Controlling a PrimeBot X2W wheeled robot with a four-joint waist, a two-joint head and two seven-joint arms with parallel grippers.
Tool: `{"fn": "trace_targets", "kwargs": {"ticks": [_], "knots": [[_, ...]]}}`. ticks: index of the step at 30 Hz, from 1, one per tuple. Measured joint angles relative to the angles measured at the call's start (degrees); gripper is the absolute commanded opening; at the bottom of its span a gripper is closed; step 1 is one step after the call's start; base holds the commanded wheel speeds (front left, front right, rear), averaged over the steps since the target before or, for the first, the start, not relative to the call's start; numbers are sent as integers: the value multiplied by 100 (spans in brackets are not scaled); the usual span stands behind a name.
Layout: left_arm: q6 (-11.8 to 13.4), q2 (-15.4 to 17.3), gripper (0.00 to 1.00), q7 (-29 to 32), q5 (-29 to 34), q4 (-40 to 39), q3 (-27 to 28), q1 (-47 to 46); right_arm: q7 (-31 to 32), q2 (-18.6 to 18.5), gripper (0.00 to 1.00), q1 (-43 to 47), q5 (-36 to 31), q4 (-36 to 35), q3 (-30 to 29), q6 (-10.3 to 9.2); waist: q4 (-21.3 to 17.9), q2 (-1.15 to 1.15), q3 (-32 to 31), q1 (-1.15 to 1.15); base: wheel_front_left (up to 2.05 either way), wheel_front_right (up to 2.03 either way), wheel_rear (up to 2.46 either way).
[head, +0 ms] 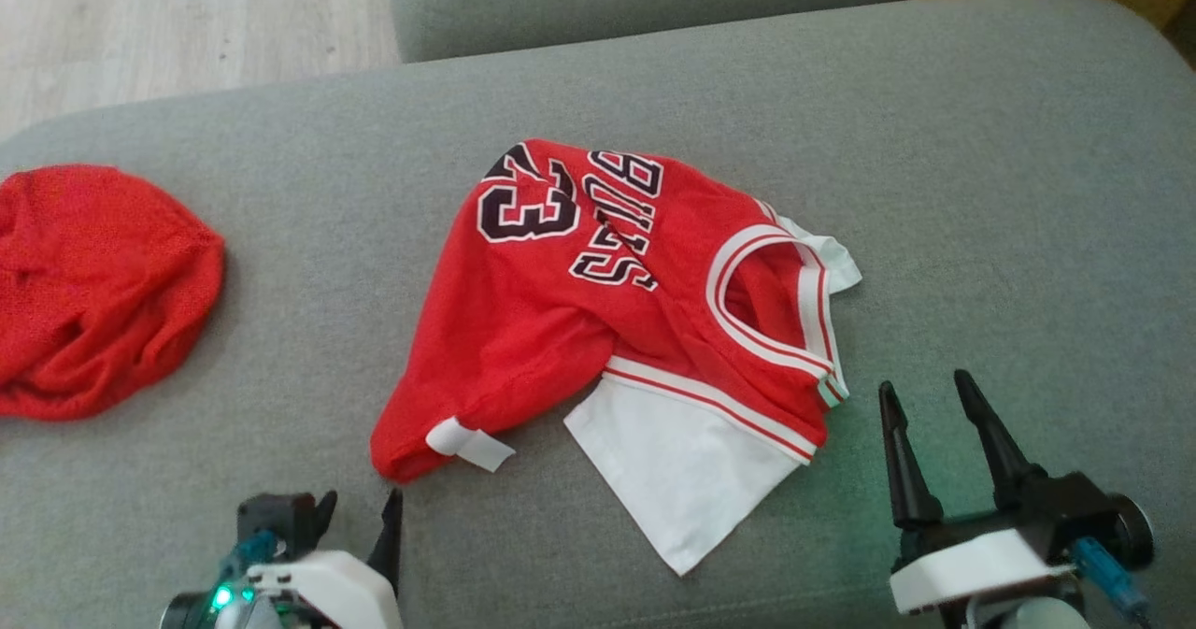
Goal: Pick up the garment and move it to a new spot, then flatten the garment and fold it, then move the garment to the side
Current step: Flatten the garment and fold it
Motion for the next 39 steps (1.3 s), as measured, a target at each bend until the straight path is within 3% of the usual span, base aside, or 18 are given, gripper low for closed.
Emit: {"fn": "trace_targets", "kwargs": {"ticks": [6,11,13,14,16,19,24,25,27,28,32,34,35,36,39], "knots": [[-100,-15,100,41,-18,485,8,-344,-1,0,100,-34,1,-2,46,0,-169,0,97,0,0,0,0],[-343,-47,98,-53,-21,813,-3,-611,-1,0,100,-35,2,-1,38,0,-280,0,174,0,0,0,0],[-442,-73,53,-56,-35,918,-1,-683,-1,0,100,-36,3,1,31,0,-305,0,189,0,0,0,0],[-460,-91,41,-92,-82,979,0,-712,-1,0,100,-36,7,1,24,0,-312,0,192,0,0,0,0],[-521,-136,0,-142,-110,1072,-2,-787,-1,0,100,-37,10,2,1,0,-314,0,185,0,0,0,0],[-543,-159,0,-179,-114,1125,-10,-830,0,0,100,-37,11,3,-22,0,-287,0,149,0,0,0,0],[-300,-59,0,-187,-11,901,-1,-817,-1,0,100,-32,23,3,-37,0,-236,0,72,0,0,0,0],[-96,70,0,-188,60,606,11,-742,-1,0,100,-29,45,3,-58,0,-200,0,25,0,0,0,0],[4,143,0,-187,104,457,18,-665,-1,0,100,-26,57,4,-62,0,-180,0,2,0,0,0,0],[215,286,0,-177,153,130,35,-405,-1,0,100,-16,59,4,-60,0,-137,0,-25,0,0,0,0],[508,382,0,-157,204,-302,-2,170,-1,0,100,-13,59,3,-58,0,-39,0,-24,0,0,0,0],[576,365,26,-245,305,-310,-37,296,0,0,100,-13,58,5,-55,0,15,0,-16,0,0,0,0],[621,347,57,-321,343,-288,-43,309,-1,0,100,-14,57,9,-53,0,38,0,-13,0,0,0,0],[650,312,100,-420,348,-248,-33,307,-1,0,100,-18,49,13,-48,0,57,0,-13,0,0,0,0],[701,109,100,-626,348,-42,-24,311,0,0,100,-21,31,49,-40,0,71,0,-29,0,0,0,0]]}}
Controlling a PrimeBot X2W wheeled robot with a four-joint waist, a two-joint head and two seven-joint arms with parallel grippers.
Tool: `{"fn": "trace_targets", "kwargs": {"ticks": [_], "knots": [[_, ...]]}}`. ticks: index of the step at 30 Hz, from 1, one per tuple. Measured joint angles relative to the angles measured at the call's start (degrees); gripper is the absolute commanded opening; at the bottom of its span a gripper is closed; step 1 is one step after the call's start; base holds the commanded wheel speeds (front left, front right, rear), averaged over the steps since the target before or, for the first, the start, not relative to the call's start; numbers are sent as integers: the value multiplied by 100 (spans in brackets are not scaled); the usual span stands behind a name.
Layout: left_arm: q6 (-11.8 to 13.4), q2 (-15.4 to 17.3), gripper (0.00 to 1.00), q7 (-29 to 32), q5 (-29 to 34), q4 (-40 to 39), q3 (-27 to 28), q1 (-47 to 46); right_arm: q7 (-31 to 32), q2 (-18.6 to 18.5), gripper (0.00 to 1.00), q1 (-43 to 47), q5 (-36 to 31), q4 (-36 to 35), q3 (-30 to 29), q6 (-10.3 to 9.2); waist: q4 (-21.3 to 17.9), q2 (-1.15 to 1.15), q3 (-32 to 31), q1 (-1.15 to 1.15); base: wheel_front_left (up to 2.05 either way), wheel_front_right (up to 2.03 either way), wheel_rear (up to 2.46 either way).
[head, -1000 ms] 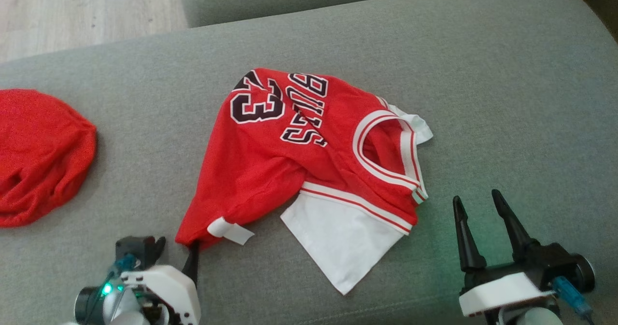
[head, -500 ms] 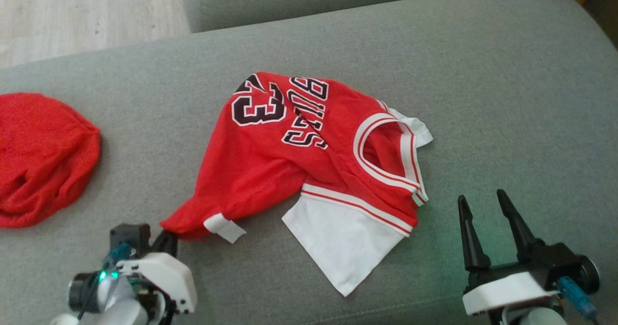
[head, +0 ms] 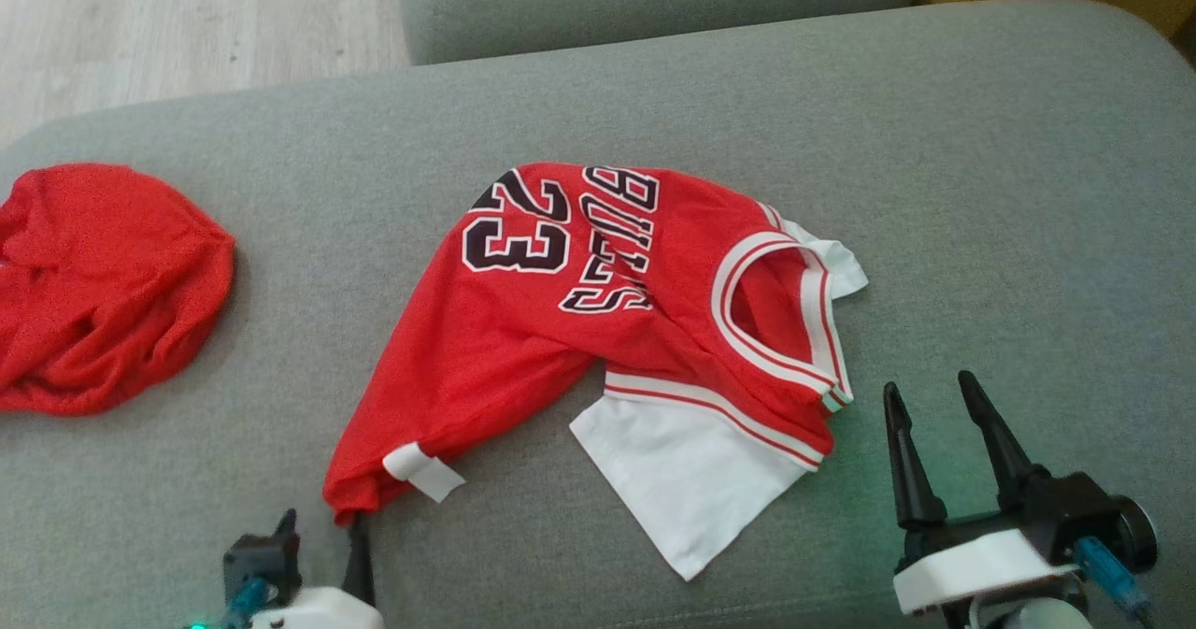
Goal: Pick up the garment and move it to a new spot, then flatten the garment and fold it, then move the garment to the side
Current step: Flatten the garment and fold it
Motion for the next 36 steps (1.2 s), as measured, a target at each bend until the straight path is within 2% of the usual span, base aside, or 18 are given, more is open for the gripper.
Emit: {"fn": "trace_targets", "kwargs": {"ticks": [6,11,14,17,21,23,28,36], "knots": [[390,-234,100,-291,43,-8,505,270,0,0,100,3,-90,21,-1,0,-67,0,-119,0,0,0,0],[412,-541,100,-312,652,-823,1094,723,-1,0,100,75,-90,-13,-25,0,-108,0,-297,0,0,0,0],[147,-820,100,-315,972,-1256,1343,990,-1,1,100,247,-126,-86,-114,0,-119,0,-389,0,0,0,0],[-270,-1100,100,-315,1226,-1534,1552,1074,0,1,100,343,-236,-165,-261,0,-72,0,-441,0,0,0,0],[-899,-1339,100,-315,1521,-1484,1729,1069,0,1,100,365,-335,-238,-396,0,6,0,-521,0,0,0,0],[-1101,-1443,100,-315,1684,-1373,1871,1069,0,2,100,393,-393,-260,-413,0,37,0,-579,0,0,0,0],[-1436,-1582,100,-315,1987,-1117,2218,1109,0,3,100,644,-442,-256,-464,0,98,0,-734,0,0,0,0],[-1634,-1741,100,-315,2297,-961,2691,1308,0,3,100,676,-280,-127,-369,1,280,0,-807,0,0,0,0]]}}
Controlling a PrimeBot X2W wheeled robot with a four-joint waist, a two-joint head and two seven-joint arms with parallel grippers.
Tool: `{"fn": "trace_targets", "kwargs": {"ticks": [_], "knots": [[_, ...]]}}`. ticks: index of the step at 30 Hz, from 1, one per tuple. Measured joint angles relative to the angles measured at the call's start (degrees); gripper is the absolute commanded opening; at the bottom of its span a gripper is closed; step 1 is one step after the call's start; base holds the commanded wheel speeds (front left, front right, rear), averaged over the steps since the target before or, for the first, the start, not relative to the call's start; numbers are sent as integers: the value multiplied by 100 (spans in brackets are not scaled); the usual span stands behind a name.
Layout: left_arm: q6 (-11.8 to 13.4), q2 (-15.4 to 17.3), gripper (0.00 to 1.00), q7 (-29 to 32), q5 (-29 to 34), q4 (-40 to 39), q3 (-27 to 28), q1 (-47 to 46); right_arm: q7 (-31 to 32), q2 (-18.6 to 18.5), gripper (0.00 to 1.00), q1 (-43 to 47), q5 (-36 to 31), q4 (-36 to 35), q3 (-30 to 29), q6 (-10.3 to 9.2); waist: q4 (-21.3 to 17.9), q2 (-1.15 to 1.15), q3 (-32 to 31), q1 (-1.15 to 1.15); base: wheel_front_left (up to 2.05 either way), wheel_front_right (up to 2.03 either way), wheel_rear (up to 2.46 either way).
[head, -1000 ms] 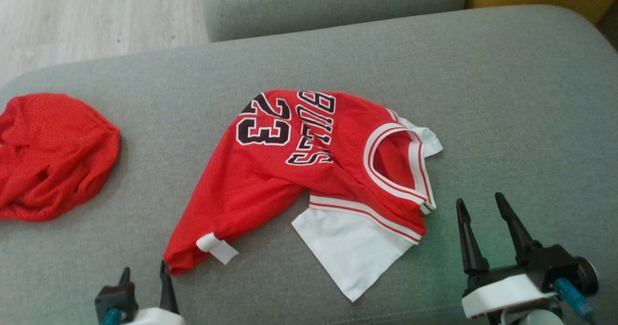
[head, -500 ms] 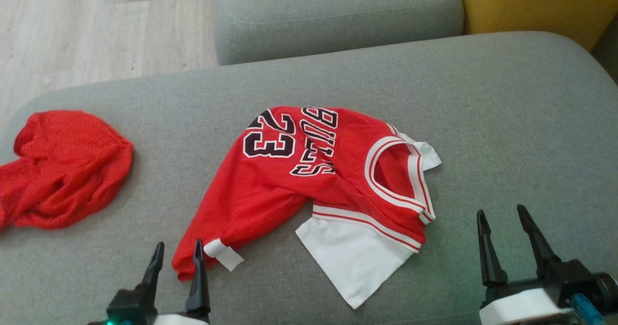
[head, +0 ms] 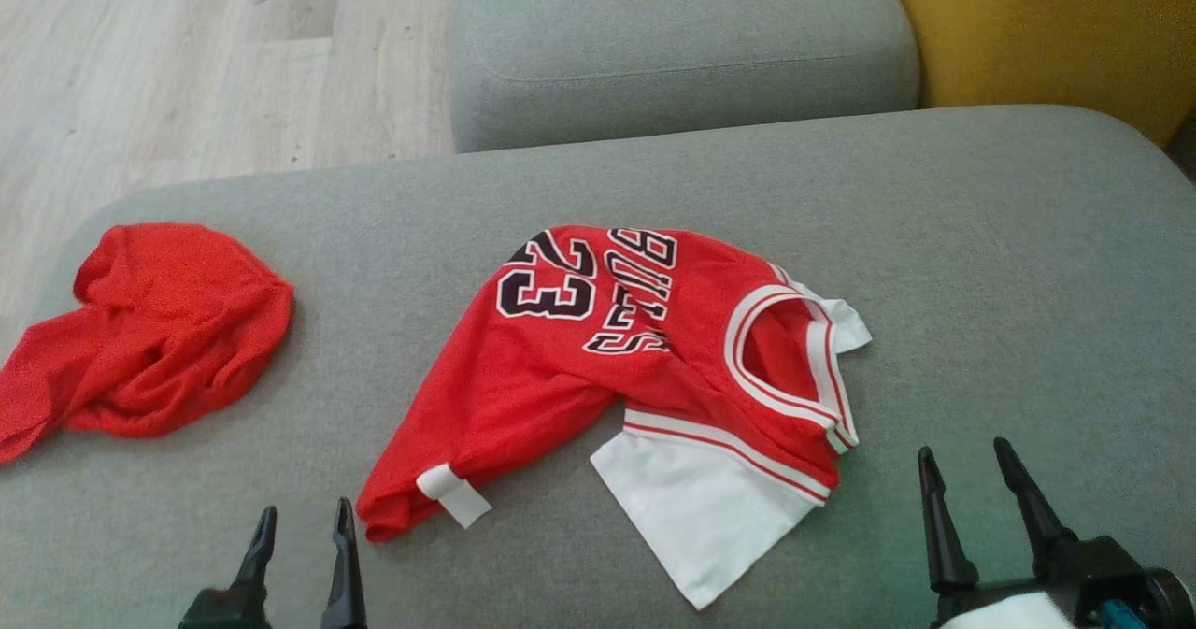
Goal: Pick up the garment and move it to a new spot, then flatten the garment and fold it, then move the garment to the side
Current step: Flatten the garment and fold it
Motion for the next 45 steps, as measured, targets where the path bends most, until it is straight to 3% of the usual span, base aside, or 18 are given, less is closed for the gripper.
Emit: {"fn": "trace_targets", "kwargs": {"ticks": [7,25,33,39,45], "knots": [[-169,-87,100,0,76,41,178,1,0,1,100,-29,83,63,47,-1,162,0,14,0,0,0,0],[-271,-151,100,0,159,118,283,1,0,1,100,-106,115,116,201,-1,219,0,12,0,0,0,0],[-370,-154,100,0,157,736,94,-46,35,-1,100,-173,-51,341,738,-1,220,0,17,0,0,0,0],[-422,-162,100,100,96,1385,-15,-475,1291,-1,100,-250,20,731,1670,0,242,0,97,0,0,0,0],[-489,-163,100,160,-45,1631,-55,-839,2247,-5,100,-296,34,801,2031,0,214,0,218,0,0,0,0]]}}
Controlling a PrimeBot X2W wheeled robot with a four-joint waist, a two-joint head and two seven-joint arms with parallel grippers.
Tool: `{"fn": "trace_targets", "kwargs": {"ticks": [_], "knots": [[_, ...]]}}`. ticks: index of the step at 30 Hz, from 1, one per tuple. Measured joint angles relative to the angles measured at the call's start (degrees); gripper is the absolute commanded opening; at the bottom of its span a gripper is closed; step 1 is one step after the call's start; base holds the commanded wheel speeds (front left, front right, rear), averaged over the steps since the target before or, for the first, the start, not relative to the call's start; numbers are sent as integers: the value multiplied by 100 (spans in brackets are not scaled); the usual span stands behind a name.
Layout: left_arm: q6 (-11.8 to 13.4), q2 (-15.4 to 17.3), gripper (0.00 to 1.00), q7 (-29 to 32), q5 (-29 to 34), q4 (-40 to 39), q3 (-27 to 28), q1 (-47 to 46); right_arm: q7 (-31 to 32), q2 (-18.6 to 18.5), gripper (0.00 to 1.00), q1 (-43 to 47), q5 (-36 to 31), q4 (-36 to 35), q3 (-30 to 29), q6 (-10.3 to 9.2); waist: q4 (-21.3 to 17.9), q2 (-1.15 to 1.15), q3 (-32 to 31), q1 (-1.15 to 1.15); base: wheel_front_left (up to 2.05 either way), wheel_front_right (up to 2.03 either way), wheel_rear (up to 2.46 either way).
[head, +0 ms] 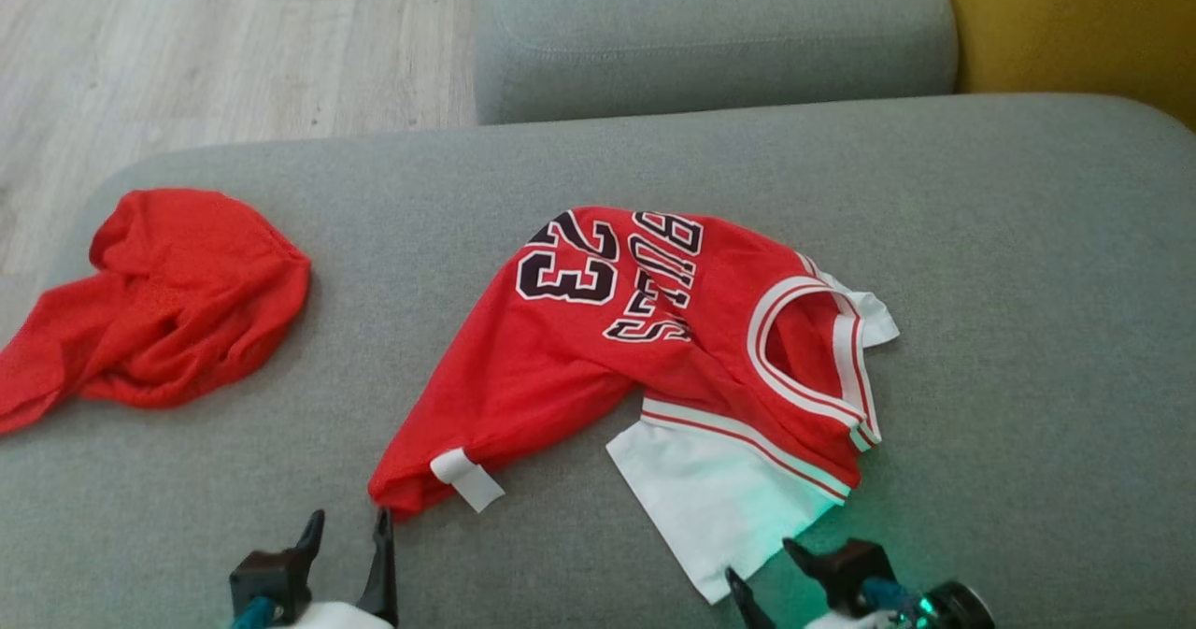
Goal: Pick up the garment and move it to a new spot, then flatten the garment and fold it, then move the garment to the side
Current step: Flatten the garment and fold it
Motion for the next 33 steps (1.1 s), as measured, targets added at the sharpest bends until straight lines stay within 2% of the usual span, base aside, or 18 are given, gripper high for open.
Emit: {"fn": "trace_targets", "kwargs": {"ticks": [11,23,33], "knots": [[-183,22,100,124,-58,74,-69,-337,573,-40,100,-456,-146,58,403,0,42,0,283,0,0,0,0],[-288,73,100,315,-60,42,-233,-534,1049,-164,100,-805,-187,247,539,0,148,0,529,0,0,0,0],[-441,179,100,615,-186,-87,-397,-610,1158,-165,100,-918,-131,207,554,0,145,0,665,0,0,0,0]]}}
